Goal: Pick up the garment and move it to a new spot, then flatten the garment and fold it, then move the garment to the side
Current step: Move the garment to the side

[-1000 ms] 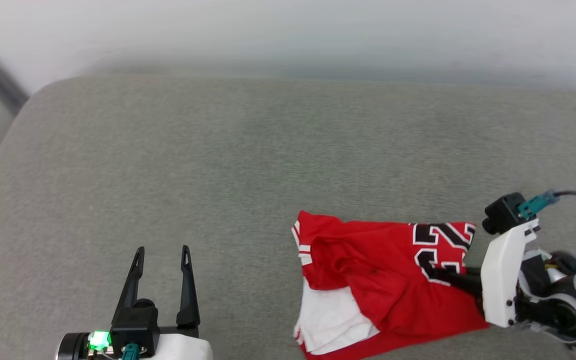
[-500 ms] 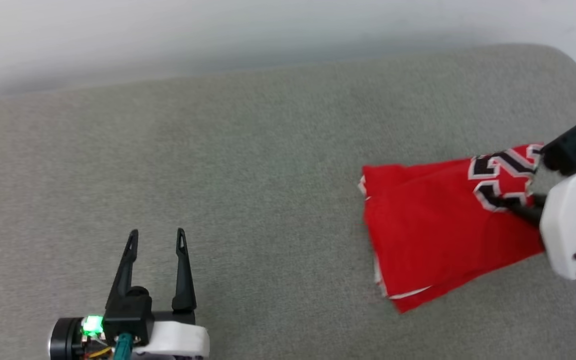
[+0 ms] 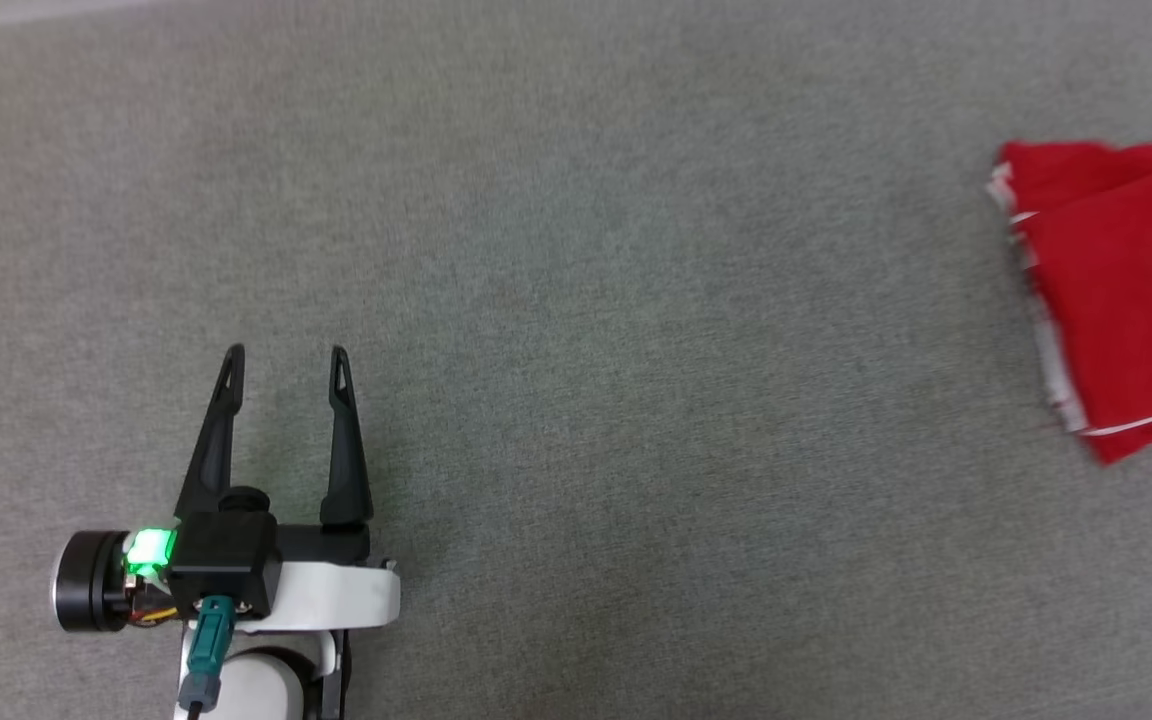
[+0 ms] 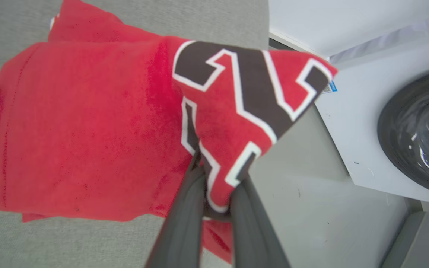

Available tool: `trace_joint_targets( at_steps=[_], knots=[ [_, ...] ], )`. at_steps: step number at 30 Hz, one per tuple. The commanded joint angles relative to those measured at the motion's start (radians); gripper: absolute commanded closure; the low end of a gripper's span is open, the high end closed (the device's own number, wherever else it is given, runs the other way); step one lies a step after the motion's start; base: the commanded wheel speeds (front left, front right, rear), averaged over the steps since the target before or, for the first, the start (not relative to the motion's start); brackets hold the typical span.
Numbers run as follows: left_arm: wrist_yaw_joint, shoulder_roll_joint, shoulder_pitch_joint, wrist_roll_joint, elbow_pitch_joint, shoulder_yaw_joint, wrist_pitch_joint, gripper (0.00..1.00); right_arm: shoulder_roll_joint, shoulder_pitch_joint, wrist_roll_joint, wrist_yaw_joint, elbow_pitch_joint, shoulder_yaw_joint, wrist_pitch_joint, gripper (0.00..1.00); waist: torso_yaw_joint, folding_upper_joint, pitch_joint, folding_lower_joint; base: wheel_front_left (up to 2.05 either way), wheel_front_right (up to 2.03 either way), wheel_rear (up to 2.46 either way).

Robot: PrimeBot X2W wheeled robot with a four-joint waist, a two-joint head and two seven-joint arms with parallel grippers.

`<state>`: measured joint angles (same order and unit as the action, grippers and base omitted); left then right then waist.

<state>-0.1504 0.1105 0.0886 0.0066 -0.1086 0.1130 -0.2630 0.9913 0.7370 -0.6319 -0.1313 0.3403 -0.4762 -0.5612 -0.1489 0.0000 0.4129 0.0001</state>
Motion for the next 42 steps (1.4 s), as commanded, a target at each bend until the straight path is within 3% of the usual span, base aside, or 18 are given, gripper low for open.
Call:
trace_joint_targets(
  at_steps=[1, 9, 17, 18, 19, 20, 26, 32, 37, 42],
  knots=[
    [-0.001, 0.002, 0.013, 0.004, -0.007, 0.0, -0.002, 0.0, 0.003, 0.021, 0.002, 0.001, 0.015, 0.011, 0.007, 1.0, 0.009, 0.0, 0.042, -0.0001, 0.0, 0.0, 0.0],
    [-0.007, 0.012, 0.061, 0.0, -0.045, 0.006, -0.002, 0.0, -0.014, 0.097, 0.084, 0.001, 0.226, 0.128, 0.058, 1.0, 0.027, 0.0, 0.135, -0.0001, 0.0, 0.0, 0.0],
    [-0.016, 0.009, 0.078, -0.009, -0.059, 0.004, -0.002, 0.0, -0.083, 0.124, 0.156, 0.001, 0.352, 0.187, 0.101, 1.0, 0.023, 0.0, 0.161, -0.0001, 0.0, 0.0, 0.0],
    [-0.015, 0.008, 0.078, -0.009, -0.054, 0.005, -0.002, 0.0, -0.095, 0.125, 0.167, 0.001, 0.366, 0.195, 0.106, 0.87, 0.023, 0.0, 0.157, -0.0001, 0.0, 0.0, 0.0],
    [-0.014, 0.006, 0.077, -0.011, -0.05, 0.006, -0.002, 0.0, -0.101, 0.127, 0.181, 0.001, 0.379, 0.203, 0.115, 0.03, 0.024, 0.0, 0.149, -0.0001, 0.0, 0.0, 0.0],
    [-0.014, 0.005, 0.076, -0.011, -0.047, 0.008, -0.002, 0.0, -0.108, 0.131, 0.198, 0.001, 0.394, 0.219, 0.131, 0.0, 0.025, 0.0, 0.139, -0.0001, 0.0, 0.0, 0.0],
    [-0.022, -0.008, 0.035, -0.019, -0.03, 0.006, -0.002, 0.0, -0.159, 0.13, 0.337, 0.001, 0.447, 0.281, 0.246, 0.0, 0.034, 0.0, 0.048, -0.0001, 0.0, 0.0, 0.0],
    [-0.031, -0.02, -0.015, -0.026, -0.02, -0.003, -0.002, 0.0, -0.227, 0.108, 0.414, 0.001, 0.403, 0.393, 0.494, 0.0, 0.054, 0.0, -0.051, -0.0001, 0.0, 0.0, 0.0],
    [-0.036, -0.034, -0.06, -0.034, -0.011, -0.005, -0.002, 0.0, -0.343, 0.051, 0.44, 0.001, 0.322, 0.506, 0.728, 0.0, 0.077, 0.0, -0.126, -0.0001, 0.0, 0.0, 0.0],
    [-0.037, -0.044, -0.102, -0.035, -0.005, 0.001, -0.002, 0.0, -0.466, -0.055, 0.487, 0.001, 0.195, 0.535, 0.814, 0.0, 0.099, 0.0, -0.185, -0.0001, 0.0, 0.0, 0.0]
  ],
)
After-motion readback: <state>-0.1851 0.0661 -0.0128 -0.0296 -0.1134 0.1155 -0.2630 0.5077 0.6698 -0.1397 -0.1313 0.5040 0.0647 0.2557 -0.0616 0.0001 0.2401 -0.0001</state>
